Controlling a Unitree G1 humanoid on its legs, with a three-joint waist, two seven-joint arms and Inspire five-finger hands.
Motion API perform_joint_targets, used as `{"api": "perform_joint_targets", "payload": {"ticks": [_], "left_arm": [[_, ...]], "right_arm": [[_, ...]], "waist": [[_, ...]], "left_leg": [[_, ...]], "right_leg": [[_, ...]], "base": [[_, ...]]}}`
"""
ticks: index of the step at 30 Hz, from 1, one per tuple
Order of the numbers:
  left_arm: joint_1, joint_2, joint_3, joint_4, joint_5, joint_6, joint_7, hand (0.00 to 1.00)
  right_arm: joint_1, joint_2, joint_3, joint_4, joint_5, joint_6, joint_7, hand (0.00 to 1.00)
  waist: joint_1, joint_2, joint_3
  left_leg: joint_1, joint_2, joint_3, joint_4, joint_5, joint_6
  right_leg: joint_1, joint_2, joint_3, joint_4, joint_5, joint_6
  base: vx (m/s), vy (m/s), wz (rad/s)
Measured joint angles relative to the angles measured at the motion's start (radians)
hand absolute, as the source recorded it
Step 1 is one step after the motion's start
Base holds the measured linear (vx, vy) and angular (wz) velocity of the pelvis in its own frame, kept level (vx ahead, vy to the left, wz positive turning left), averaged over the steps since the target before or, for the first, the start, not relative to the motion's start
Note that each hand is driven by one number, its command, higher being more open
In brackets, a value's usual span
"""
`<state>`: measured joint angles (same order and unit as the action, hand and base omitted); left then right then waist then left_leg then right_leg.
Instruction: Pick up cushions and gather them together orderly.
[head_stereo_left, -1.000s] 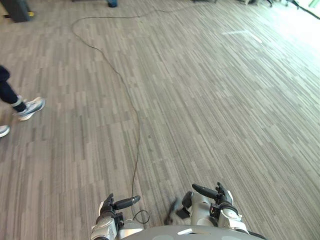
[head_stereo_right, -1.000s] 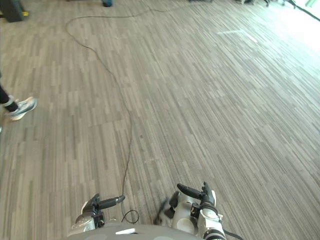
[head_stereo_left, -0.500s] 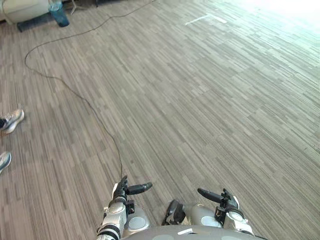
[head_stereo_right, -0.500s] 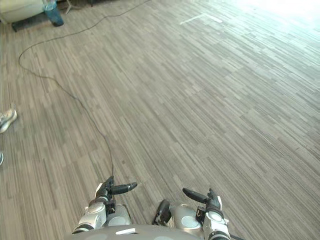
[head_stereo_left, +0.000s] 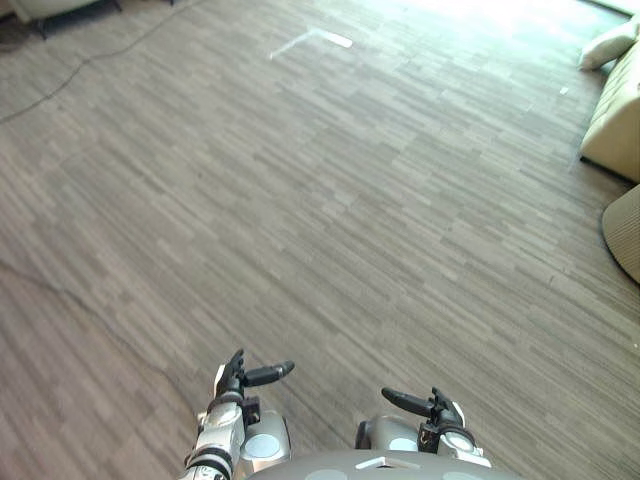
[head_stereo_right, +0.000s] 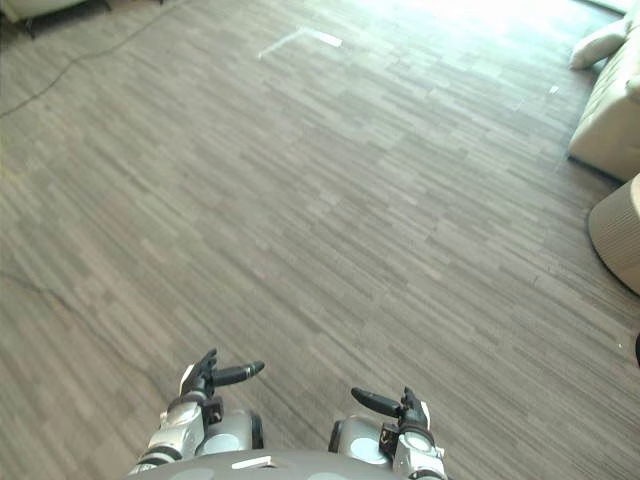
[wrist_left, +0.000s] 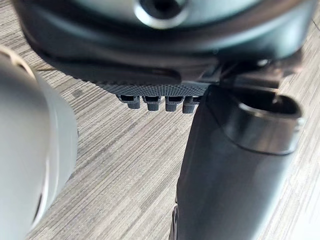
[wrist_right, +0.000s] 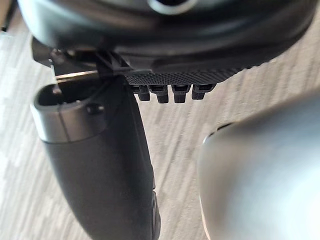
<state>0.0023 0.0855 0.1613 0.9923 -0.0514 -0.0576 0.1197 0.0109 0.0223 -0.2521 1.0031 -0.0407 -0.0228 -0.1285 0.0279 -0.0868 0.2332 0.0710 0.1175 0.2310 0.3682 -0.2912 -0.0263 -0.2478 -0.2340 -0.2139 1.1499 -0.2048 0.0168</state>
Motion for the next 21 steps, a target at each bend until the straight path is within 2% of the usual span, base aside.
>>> {"api": "perform_joint_targets", "payload": {"ticks": [1, 2, 4, 5, 6, 7, 8, 9, 10, 11, 12, 13, 14, 15, 16, 17, 18, 19, 20, 21], "left_arm": [[0.001, 0.000, -0.001, 0.005, -0.002, 0.001, 0.005, 1.00], [0.000, 0.005, -0.008, 0.035, -0.018, 0.004, 0.006, 1.00], [0.007, 0.010, -0.028, 0.047, -0.018, 0.005, 0.007, 1.00], [0.016, 0.013, -0.038, 0.056, -0.018, 0.005, 0.006, 1.00], [0.018, 0.006, -0.036, 0.070, -0.018, 0.006, 0.005, 1.00], [0.004, -0.014, -0.051, 0.079, -0.016, 0.003, -0.002, 1.00], [0.002, -0.019, -0.060, 0.072, -0.007, -0.004, -0.016, 1.00], [0.002, -0.025, -0.055, 0.069, 0.004, -0.006, -0.016, 1.00], [0.002, -0.028, -0.053, 0.069, 0.007, -0.006, -0.016, 1.00], [0.002, -0.035, -0.024, 0.067, 0.021, -0.006, -0.017, 1.00], [0.002, -0.040, -0.011, 0.064, 0.023, -0.005, -0.017, 1.00], [0.010, -0.057, 0.041, 0.044, 0.023, -0.004, -0.017, 1.00], [0.023, -0.059, 0.063, 0.024, 0.022, -0.004, -0.017, 1.00], [0.029, -0.055, 0.067, 0.011, 0.018, -0.004, -0.017, 1.00], [0.030, -0.050, 0.080, -0.007, 0.016, -0.005, -0.016, 1.00], [0.031, -0.050, 0.082, -0.015, 0.015, -0.006, -0.016, 1.00], [0.033, -0.053, 0.088, -0.029, 0.013, -0.007, -0.016, 1.00], [0.034, -0.060, 0.101, -0.038, 0.008, -0.008, -0.016, 1.00], [0.033, -0.061, 0.102, -0.045, 0.001, -0.007, -0.015, 1.00], [0.031, -0.061, 0.101, -0.053, -0.006, -0.007, -0.016, 1.00]], "right_arm": [[0.000, -0.005, 0.004, -0.012, -0.003, -0.002, 0.002, 1.00], [-0.033, -0.033, 0.013, -0.016, 0.001, -0.005, 0.003, 1.00], [-0.048, -0.042, 0.014, -0.019, 0.002, -0.005, 0.002, 1.00], [-0.048, -0.046, 0.019, -0.017, 0.001, -0.004, 0.002, 1.00], [-0.048, -0.054, 0.008, -0.014, 0.003, -0.001, 0.006, 1.00], [-0.060, -0.075, 0.006, -0.007, -0.004, -0.001, 0.005, 1.00], [-0.066, -0.080, -0.012, -0.005, -0.008, 0.000, 0.004, 1.00], [-0.060, -0.077, -0.028, 0.009, -0.007, 0.002, 0.002, 1.00], [-0.057, -0.076, -0.035, 0.012, -0.008, 0.004, 0.002, 1.00], [-0.045, -0.076, -0.060, 0.010, 0.001, 0.019, 0.001, 1.00], [-0.039, -0.074, -0.059, 0.006, 0.001, 0.021, 0.000, 1.00], [-0.015, -0.076, -0.059, -0.022, 0.003, 0.026, -0.006, 1.00], [-0.002, -0.073, -0.058, -0.028, 0.003, 0.029, -0.013, 1.00], [0.005, -0.068, -0.057, -0.029, 0.004, 0.030, -0.013, 1.00], [0.010, -0.064, -0.049, -0.028, 0.004, 0.031, -0.014, 1.00], [0.014, -0.063, -0.043, -0.027, 0.004, 0.032, -0.014, 1.00], [0.023, -0.061, -0.040, -0.027, 0.004, 0.032, -0.014, 1.00], [0.020, -0.054, -0.041, -0.028, 0.006, 0.034, -0.015, 1.00], [0.020, -0.050, -0.041, -0.028, 0.006, 0.035, -0.015, 1.00], [0.021, -0.040, -0.042, -0.026, 0.006, 0.036, -0.016, 1.00]], "waist": [[-0.002, 0.010, 0.001], [-0.016, 0.042, 0.019], [-0.030, 0.050, 0.025], [-0.036, 0.043, 0.023], [-0.044, 0.051, 0.025], [-0.033, 0.077, 0.025], [-0.035, 0.079, 0.026], [-0.041, 0.082, 0.024], [-0.043, 0.086, 0.023], [-0.051, 0.093, 0.022], [-0.054, 0.098, 0.023], [-0.055, 0.117, 0.027], [-0.051, 0.125, 0.029], [-0.044, 0.119, 0.029], [-0.039, 0.102, 0.031], [-0.035, 0.097, 0.029], [-0.031, 0.092, 0.026], [-0.023, 0.093, 0.023], [-0.020, 0.093, 0.023], [-0.012, 0.088, 0.024]], "left_leg": [[0.025, 0.009, 0.000, -0.022, -0.012, -0.006], [0.120, 0.046, 0.023, -0.093, -0.017, -0.019], [0.164, 0.064, 0.033, -0.110, -0.017, -0.019], [0.206, 0.062, 0.034, -0.127, -0.017, -0.020], [0.247, 0.071, 0.028, -0.135, -0.022, -0.033], [0.239, 0.082, 0.016, -0.130, -0.001, -0.033], [0.237, 0.058, -0.006, -0.137, 0.056, -0.037], [0.241, 0.063, -0.004, -0.100, 0.107, -0.079], [0.237, 0.070, -0.008, -0.076, 0.122, -0.094], [0.185, 0.094, -0.050, 0.079, 0.181, -0.131], [0.156, 0.106, -0.065, 0.155, 0.212, -0.147], [0.028, 0.172, -0.098, 0.458, 0.286, -0.166], [-0.065, 0.222, -0.081, 0.654, 0.215, -0.155], [-0.105, 0.231, -0.065, 0.695, 0.176, -0.142], [-0.164, 0.228, -0.032, 0.688, 0.127, -0.113], [-0.190, 0.224, -0.014, 0.664, 0.108, -0.102], [-0.229, 0.219, 0.017, 0.603, 0.085, -0.077], [-0.276, 0.202, 0.047, 0.475, 0.059, -0.064], [-0.295, 0.188, 0.052, 0.404, 0.056, -0.060], [-0.322, 0.138, 0.047, 0.212, 0.067, -0.067]], "right_leg": [[-0.037, 0.002, -0.010, -0.019, -0.023, -0.006], [-0.132, 0.035, -0.054, -0.191, -0.064, -0.012], [-0.165, 0.059, -0.073, -0.368, -0.050, -0.004], [-0.164, 0.077, -0.072, -0.583, 0.029, 0.007], [-0.135, 0.096, -0.074, -0.606, 0.170, -0.087], [-0.131, 0.116, -0.070, -0.597, 0.146, -0.093], [-0.133, 0.114, -0.057, -0.568, 0.104, -0.092], [-0.117, 0.111, -0.057, -0.548, 0.067, -0.094], [-0.106, 0.114, -0.059, -0.548, 0.054, -0.096], [-0.055, 0.126, -0.065, -0.569, 0.021, -0.090], [-0.033, 0.133, -0.069, -0.581, 0.013, -0.091], [0.053, 0.173, -0.076, -0.640, -0.008, -0.099], [0.132, 0.206, -0.074, -0.686, -0.022, -0.114], [0.173, 0.213, -0.072, -0.710, -0.028, -0.114], [0.229, 0.214, -0.067, -0.750, -0.035, -0.109], [0.250, 0.214, -0.063, -0.770, -0.037, -0.106], [0.279, 0.214, -0.053, -0.798, -0.037, -0.102], [0.318, 0.212, -0.037, -0.830, -0.040, -0.090], [0.334, 0.208, -0.028, -0.839, -0.044, -0.083], [0.365, 0.187, -0.005, -0.852, -0.060, -0.059]], "base": [[0.76, -0.041, -0.26], [0.66, -0.081, -0.19], [0.58, -0.123, -0.08], [0.51, -0.154, 0.11], [0.65, -0.191, -0.01], [0.58, -0.171, -0.11], [0.61, -0.213, -0.23], [0.43, -0.188, -0.10], [0.39, -0.195, -0.04], [0.29, -0.149, 0.00], [0.41, -0.169, -0.02], [0.41, -0.104, -0.15], [0.40, -0.068, -0.20], [0.33, -0.002, -0.19], [0.25, 0.012, -0.08], [0.33, 0.025, -0.11], [0.35, 0.055, -0.24], [0.36, 0.081, -0.32], [0.39, 0.140, -0.43], [0.41, 0.196, -0.41]]}}
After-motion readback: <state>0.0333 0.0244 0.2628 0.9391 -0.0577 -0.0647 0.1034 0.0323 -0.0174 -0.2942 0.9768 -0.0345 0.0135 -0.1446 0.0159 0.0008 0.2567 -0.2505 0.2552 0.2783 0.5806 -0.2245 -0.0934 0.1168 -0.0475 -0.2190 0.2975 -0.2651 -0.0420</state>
